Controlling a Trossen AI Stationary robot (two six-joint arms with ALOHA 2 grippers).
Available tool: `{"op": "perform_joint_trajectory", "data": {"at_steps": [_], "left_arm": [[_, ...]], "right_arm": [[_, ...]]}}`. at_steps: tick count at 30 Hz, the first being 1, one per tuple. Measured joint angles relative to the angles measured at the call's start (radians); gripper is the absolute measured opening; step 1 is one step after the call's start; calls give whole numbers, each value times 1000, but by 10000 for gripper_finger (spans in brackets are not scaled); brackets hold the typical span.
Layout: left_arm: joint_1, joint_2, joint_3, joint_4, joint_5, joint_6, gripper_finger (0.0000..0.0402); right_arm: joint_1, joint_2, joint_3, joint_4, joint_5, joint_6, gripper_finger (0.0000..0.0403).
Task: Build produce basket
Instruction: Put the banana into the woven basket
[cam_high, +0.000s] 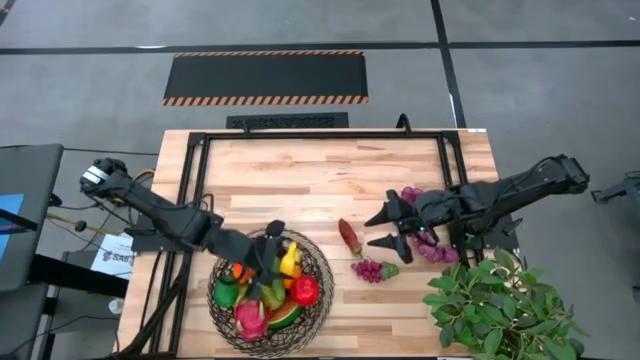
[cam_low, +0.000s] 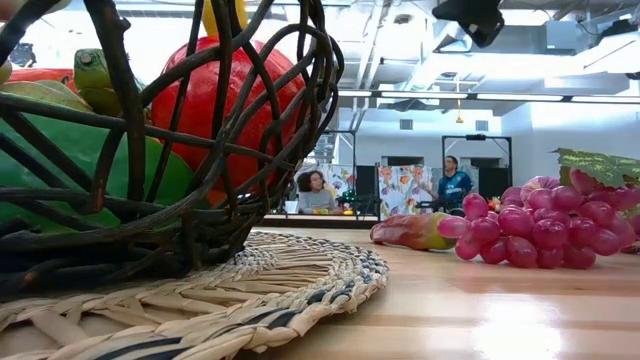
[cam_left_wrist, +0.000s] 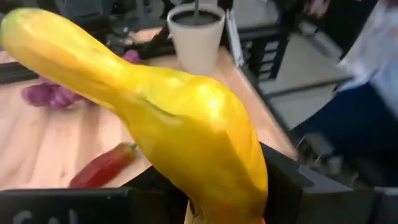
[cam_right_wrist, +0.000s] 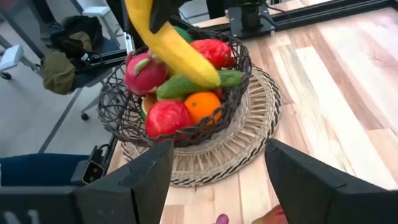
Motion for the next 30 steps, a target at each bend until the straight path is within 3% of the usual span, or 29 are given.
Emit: {"op": "perform_joint_trajectory", "data": {"at_steps": [8, 13, 23, 30], "left_arm": [[-90, 29, -2, -85, -39, 171, 155], [-117, 84, -2, -89, -21, 268, 185], [-127, 126, -1, -100, -91, 154, 289], [-145, 122, 95, -180, -109, 115, 317]], "right_arm": [[-6, 26, 0, -2, 1, 8, 276], [-6, 29, 0, -41, 0, 29, 276], [-7, 95, 0, -224, 55, 140, 276], [-13, 267, 0, -231, 55, 147, 276]]}}
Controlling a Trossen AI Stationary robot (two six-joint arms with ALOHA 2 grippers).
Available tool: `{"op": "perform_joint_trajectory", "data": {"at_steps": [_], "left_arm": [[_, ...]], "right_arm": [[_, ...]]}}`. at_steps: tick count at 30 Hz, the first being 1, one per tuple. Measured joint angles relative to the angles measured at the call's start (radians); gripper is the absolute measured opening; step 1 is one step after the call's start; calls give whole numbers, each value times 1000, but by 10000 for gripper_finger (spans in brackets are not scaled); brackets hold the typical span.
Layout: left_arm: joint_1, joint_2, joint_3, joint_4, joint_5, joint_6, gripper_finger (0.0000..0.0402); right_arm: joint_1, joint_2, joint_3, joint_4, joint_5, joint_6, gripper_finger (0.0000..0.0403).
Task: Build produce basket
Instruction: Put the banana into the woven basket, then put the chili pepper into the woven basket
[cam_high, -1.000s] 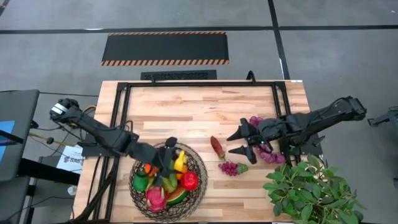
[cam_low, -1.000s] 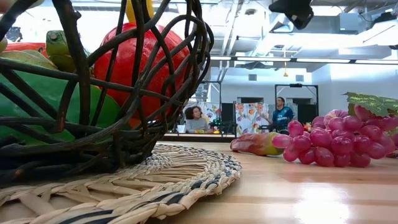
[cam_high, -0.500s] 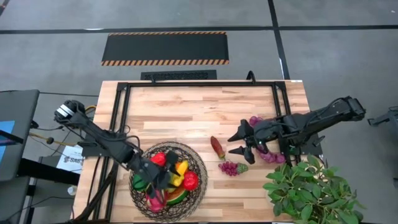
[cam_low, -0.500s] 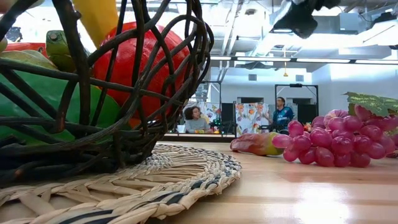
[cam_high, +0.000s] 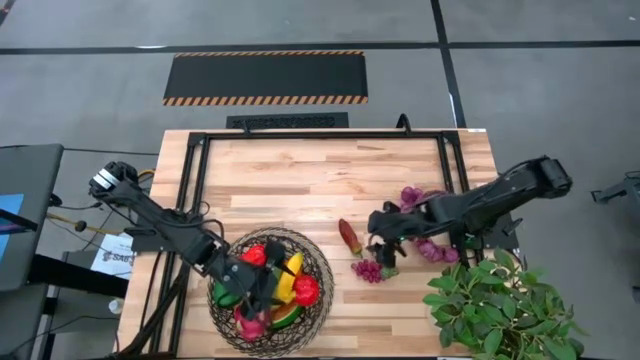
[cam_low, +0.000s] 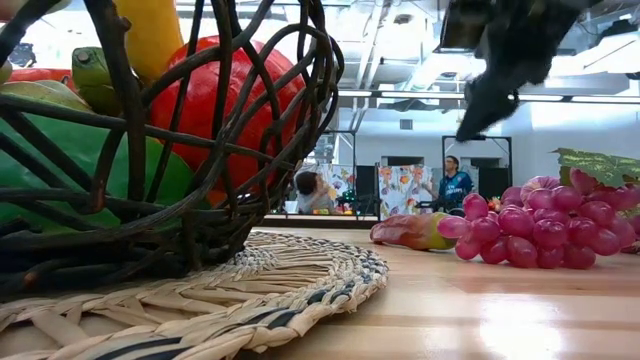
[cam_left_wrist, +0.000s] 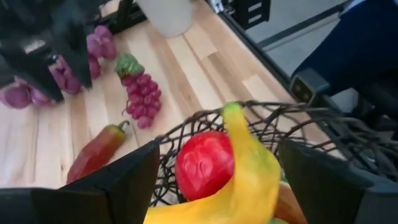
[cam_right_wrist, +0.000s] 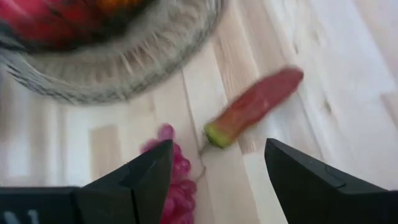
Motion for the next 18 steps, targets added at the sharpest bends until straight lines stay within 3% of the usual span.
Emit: {"op": "perform_joint_trajectory", "data": {"at_steps": [8, 18], "left_arm": [[-27, 0, 116, -139, -61, 15, 319], [-25, 0, 136, -108, -161, -80, 319]], "right_arm": [[-49, 143, 0, 39, 0, 2, 276], [-143, 290, 0, 187, -4, 8, 276]]}}
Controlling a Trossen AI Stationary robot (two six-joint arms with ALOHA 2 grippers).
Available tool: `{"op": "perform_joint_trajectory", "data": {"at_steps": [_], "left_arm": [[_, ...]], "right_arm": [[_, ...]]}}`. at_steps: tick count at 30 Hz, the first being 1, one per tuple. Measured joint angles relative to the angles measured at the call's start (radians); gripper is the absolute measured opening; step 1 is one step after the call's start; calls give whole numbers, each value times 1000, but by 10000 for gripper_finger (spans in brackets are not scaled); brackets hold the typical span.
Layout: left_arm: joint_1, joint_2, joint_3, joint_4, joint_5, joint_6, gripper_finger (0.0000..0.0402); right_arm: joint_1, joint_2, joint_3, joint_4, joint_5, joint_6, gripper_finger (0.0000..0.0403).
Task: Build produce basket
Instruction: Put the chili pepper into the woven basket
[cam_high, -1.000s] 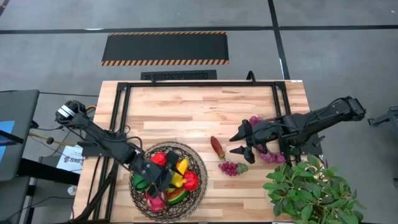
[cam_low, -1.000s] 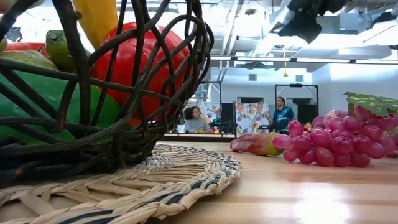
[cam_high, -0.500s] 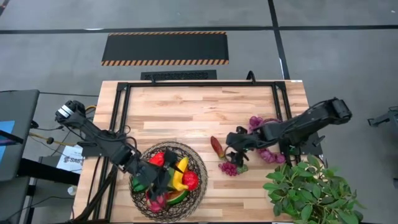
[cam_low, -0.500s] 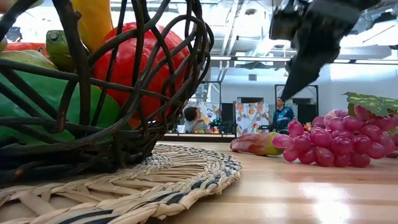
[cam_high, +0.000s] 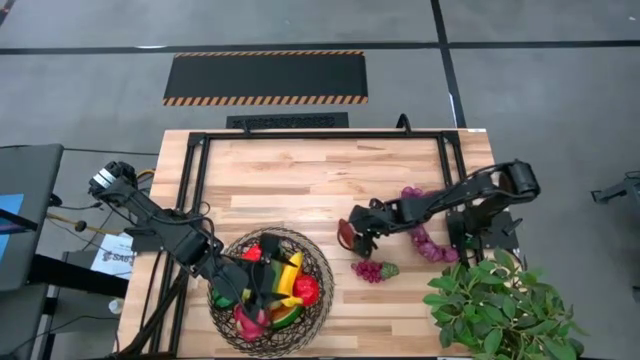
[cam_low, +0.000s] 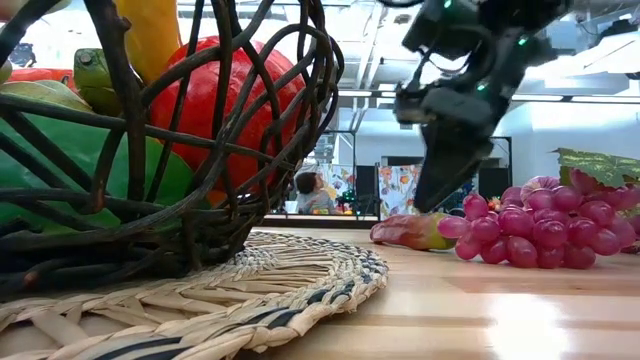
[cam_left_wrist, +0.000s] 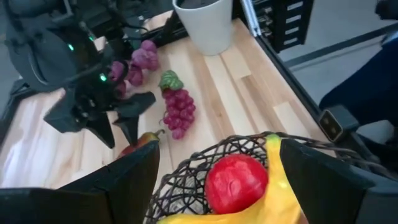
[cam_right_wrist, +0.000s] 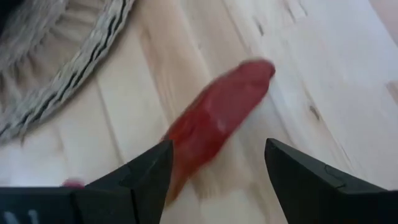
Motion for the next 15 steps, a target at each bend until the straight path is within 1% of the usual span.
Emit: {"op": "perform_joint_trajectory", "data": {"at_steps": [6, 12, 15], "left_arm": [[0, 0, 0, 2, -22, -19, 319], [1, 0, 0, -5, -51, -35, 319], [1, 0, 0, -6, -80, -60, 319]], "right_arm": [[-16, 65, 2, 83, -57, 10, 276], [-10, 123, -2, 80, -55, 20, 276], [-5, 144, 5, 97, -52, 57, 276]]}}
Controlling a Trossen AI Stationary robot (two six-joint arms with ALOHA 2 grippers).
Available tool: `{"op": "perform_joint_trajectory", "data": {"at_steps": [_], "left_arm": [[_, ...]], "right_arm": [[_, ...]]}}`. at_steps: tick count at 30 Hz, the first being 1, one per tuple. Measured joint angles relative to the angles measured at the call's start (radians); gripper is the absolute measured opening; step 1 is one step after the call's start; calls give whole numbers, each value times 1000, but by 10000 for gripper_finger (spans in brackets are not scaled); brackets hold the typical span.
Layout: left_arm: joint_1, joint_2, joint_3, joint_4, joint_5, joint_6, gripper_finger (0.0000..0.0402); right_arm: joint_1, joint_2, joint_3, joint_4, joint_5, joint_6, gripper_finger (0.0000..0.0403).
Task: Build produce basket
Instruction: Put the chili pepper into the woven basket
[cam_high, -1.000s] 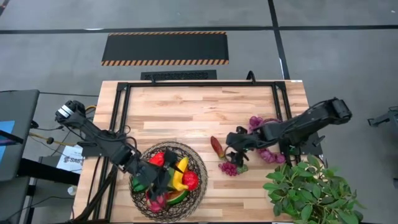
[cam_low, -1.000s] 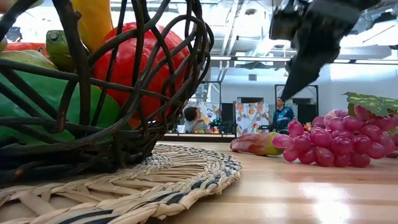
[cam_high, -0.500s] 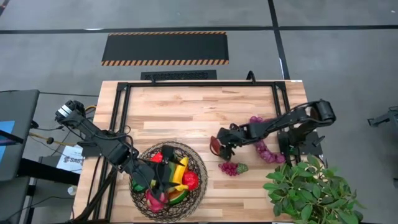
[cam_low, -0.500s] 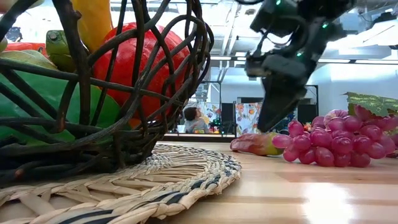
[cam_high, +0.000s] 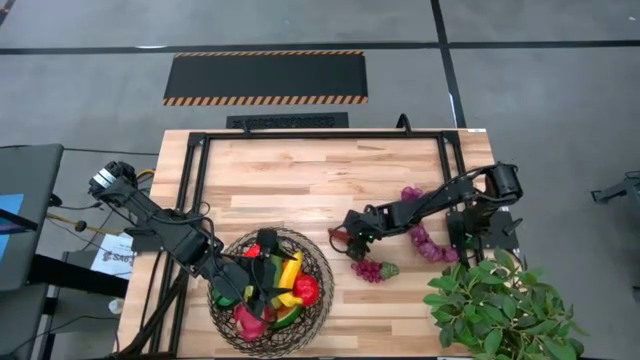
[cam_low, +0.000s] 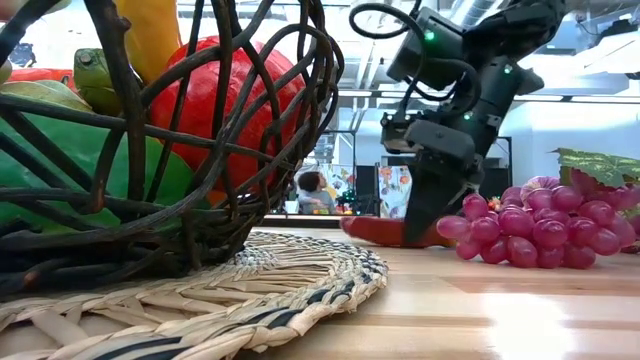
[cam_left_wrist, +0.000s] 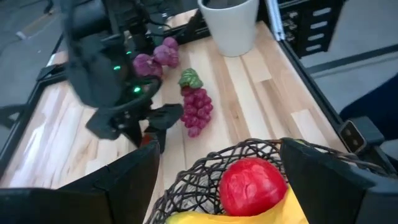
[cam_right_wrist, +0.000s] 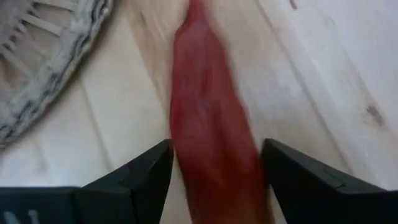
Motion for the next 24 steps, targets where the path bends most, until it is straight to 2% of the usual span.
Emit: {"op": "perform_joint_trajectory", "data": {"at_steps": [6, 11, 16, 19, 24], "left_arm": [[0, 0, -1, -1, -45, -67, 319], [0, 0, -1, 8, -62, -104, 319], [13, 0, -1, 40, -156, -206, 319], [40, 0, -1, 45, -189, -304, 319], [80, 0, -33, 126, -191, -382, 314]], "right_arm": [[1, 15, -1, -5, 11, 38, 261], [0, -27, -5, -20, 14, 39, 194], [-2, -108, -6, -5, 23, -3, 130], [-2, -163, -6, 6, 31, -14, 126], [13, -292, -6, 77, 82, -52, 158]]}}
